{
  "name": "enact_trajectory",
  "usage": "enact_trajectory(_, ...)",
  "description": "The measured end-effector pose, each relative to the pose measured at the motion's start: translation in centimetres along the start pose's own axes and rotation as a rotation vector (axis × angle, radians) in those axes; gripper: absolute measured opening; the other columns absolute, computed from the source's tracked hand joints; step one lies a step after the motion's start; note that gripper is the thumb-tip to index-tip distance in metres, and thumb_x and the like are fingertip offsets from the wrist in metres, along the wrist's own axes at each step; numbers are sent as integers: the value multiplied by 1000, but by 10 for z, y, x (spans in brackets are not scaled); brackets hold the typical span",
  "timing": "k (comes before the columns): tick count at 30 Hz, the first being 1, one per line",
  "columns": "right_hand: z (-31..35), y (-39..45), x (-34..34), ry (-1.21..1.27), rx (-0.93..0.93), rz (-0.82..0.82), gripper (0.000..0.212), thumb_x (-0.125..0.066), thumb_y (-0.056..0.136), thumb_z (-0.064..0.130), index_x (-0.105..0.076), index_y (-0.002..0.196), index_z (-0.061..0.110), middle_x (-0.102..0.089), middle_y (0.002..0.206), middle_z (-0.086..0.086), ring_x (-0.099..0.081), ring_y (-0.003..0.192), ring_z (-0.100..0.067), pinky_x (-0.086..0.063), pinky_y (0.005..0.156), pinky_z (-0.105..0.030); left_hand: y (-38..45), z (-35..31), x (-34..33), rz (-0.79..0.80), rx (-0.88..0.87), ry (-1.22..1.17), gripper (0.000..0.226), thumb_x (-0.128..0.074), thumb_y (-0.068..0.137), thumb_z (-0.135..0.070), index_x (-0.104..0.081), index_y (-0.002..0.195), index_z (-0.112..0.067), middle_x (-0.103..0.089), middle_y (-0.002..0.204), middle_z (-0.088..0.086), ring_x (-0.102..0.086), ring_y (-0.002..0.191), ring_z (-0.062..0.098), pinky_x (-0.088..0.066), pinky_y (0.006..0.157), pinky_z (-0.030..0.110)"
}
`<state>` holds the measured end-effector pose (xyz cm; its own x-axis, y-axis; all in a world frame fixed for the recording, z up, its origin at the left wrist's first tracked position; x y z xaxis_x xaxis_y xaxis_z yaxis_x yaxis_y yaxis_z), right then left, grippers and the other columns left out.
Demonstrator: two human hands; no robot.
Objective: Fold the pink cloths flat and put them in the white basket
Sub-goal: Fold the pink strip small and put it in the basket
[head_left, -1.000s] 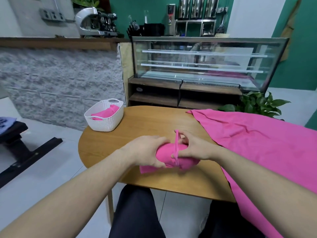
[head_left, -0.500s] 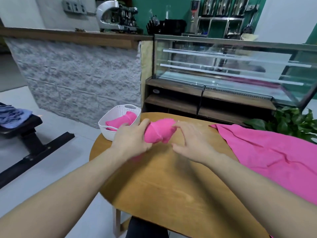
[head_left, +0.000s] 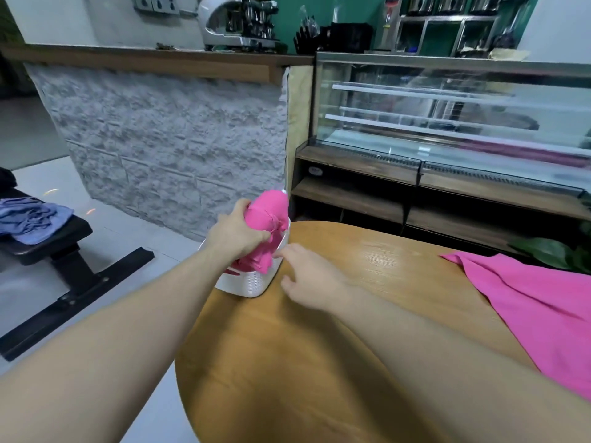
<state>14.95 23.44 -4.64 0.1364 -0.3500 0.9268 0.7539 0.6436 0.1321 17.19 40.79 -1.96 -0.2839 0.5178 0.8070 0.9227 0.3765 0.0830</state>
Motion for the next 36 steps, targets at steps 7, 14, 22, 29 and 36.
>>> enact_trajectory(7,-5,39,-23,-85,86,91,43,-45,90,14,-54,130,26,-52,131,4,-54,110,-28,-45,93,-41,15,21,-25,171,-45,132,112,-75,49,-64,-27,148,-46,-52,129,5,-58,110,26,-50,96,42)
enact_trajectory(14,-11,41,-25,-11,101,27,40,-50,85,6,-48,124,14,-55,117,-6,-48,110,-25,-39,94,-35,7,23,-36,223,-71,545,98,-58,82,-55,20,141,-60,-40,125,4,-54,110,30,-51,89,46)
enact_trajectory(22,-7,38,-31,-30,50,54,18,-48,88,11,-51,105,11,-48,112,-7,-54,102,-28,-36,78,-31,9,15,-37,544,68,449,85,-44,92,-55,16,151,-49,-18,161,14,-35,140,38,-29,115,47)
enact_trajectory(29,-14,26,-23,70,7,43,21,-48,84,9,-40,103,12,-54,105,-7,-55,91,-32,-41,73,-38,-4,-6,-39,546,-8,319,64,-38,102,-45,-2,155,-44,-29,154,12,-57,76,20,-48,60,29)
enact_trajectory(36,-8,24,-19,106,89,43,19,-49,82,7,-43,98,16,-52,99,-2,-45,82,-21,-39,74,-35,-13,1,-57,423,-36,397,55,-44,95,-47,-23,144,-31,-47,133,13,-60,87,29,-53,72,39)
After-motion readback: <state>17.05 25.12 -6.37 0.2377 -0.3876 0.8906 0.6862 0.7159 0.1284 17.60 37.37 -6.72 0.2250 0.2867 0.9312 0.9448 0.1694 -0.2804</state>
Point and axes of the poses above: each hand's wrist, its own y-axis towards the middle knuckle, its own x-axis out of the back of the hand, z = x × y, the point moved 5 cm from there along y, towards the middle knuckle
